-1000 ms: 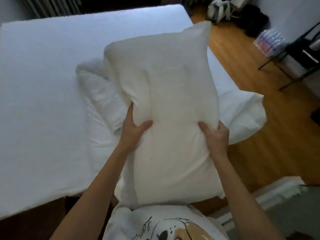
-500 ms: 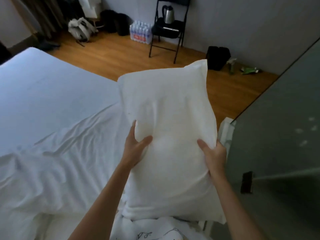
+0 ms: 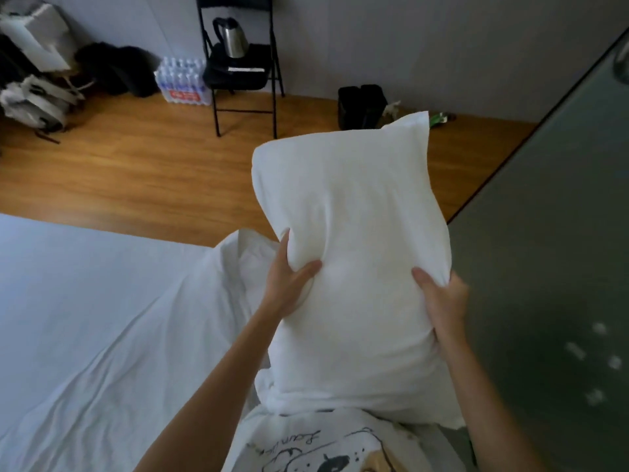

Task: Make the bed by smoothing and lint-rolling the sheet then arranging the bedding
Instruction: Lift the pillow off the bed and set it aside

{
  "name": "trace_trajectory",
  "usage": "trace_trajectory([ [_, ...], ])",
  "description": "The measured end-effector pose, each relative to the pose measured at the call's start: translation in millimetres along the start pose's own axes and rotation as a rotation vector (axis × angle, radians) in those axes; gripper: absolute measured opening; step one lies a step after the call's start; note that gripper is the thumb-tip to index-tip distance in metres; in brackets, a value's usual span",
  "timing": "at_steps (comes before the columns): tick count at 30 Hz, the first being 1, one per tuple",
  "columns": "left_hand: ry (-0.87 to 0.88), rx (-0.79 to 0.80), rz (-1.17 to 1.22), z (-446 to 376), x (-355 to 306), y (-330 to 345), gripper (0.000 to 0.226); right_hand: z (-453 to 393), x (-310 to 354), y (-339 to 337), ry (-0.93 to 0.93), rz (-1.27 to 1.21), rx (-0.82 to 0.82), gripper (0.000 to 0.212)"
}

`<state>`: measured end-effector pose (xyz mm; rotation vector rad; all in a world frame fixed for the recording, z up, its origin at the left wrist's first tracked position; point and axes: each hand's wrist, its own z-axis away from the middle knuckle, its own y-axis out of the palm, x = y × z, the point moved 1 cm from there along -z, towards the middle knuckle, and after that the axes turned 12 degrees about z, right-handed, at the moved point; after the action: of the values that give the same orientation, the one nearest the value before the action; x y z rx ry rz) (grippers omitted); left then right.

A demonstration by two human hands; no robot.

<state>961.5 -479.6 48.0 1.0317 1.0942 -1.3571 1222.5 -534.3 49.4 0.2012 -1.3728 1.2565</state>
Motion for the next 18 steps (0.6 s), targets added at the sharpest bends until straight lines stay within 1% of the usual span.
trace_trajectory([
  [2, -0.022, -0.009, -0.022, -43, -6, 22, 0.097, -47, 11, 5, 0.001, 0.004, 0.005, 0.031],
  [4, -0.009, -0.040, -0.015, -87, -12, 45, 0.094, -101, 27, 13, -0.019, 0.001, 0.038, 0.026],
  [8, -0.001, -0.218, -0.002, -164, -31, 76, 0.097, -197, 75, 29, -0.113, 0.064, 0.100, 0.029],
  [9, 0.009, -0.260, -0.010, -178, -38, 80, 0.097, -215, 87, 35, -0.137, 0.088, 0.119, 0.034],
  [12, 0.024, -0.359, -0.006, -214, -56, 83, 0.087, -262, 120, 52, -0.223, 0.158, 0.186, 0.068],
  [13, 0.033, -0.394, 0.000, -225, -60, 82, 0.083, -274, 132, 59, -0.254, 0.166, 0.210, 0.073],
  [14, 0.035, -0.428, 0.003, -235, -62, 80, 0.081, -287, 143, 66, -0.279, 0.172, 0.237, 0.073],
  [18, 0.008, -0.525, 0.025, -279, -63, 66, 0.087, -330, 185, 105, -0.355, 0.191, 0.322, 0.059],
])
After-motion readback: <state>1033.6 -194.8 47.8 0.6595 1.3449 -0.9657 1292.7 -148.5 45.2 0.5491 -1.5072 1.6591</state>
